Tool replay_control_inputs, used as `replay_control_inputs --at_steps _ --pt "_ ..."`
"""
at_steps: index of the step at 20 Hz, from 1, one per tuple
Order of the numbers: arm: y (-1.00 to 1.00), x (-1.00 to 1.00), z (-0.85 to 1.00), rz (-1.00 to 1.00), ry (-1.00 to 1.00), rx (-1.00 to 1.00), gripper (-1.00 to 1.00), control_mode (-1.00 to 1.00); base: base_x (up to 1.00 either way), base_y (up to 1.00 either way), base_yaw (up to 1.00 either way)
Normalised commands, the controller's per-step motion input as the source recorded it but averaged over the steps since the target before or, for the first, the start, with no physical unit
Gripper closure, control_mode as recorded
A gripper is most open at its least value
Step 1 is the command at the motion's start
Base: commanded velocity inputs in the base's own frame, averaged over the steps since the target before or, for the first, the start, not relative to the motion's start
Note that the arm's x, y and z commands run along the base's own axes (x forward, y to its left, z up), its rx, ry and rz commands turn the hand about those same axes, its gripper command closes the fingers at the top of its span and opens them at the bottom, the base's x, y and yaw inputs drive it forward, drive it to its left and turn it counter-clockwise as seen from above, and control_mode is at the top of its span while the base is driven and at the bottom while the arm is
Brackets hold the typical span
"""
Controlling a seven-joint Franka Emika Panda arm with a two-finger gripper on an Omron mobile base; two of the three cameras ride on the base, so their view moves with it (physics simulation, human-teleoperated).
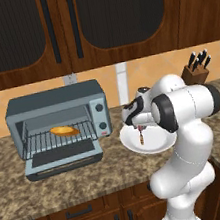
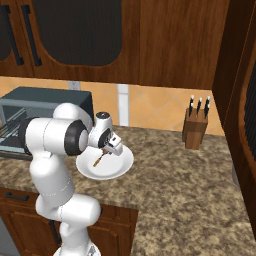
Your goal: Pick up the kebab skewer and baguette bread, and place them inside the toaster oven. Close the toaster oven door and start by setting the timer.
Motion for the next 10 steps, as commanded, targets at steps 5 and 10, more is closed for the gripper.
replay_control_inputs --at_steps 5,10 --pt "0.00 0.00 -0.15 0.00 0.00 0.00 1.00 -1.00 0.00 0.00 0.00" --pt "0.00 -0.05 -0.34 0.00 0.00 0.00 1.00 -1.00 0.00 0.00 0.00"
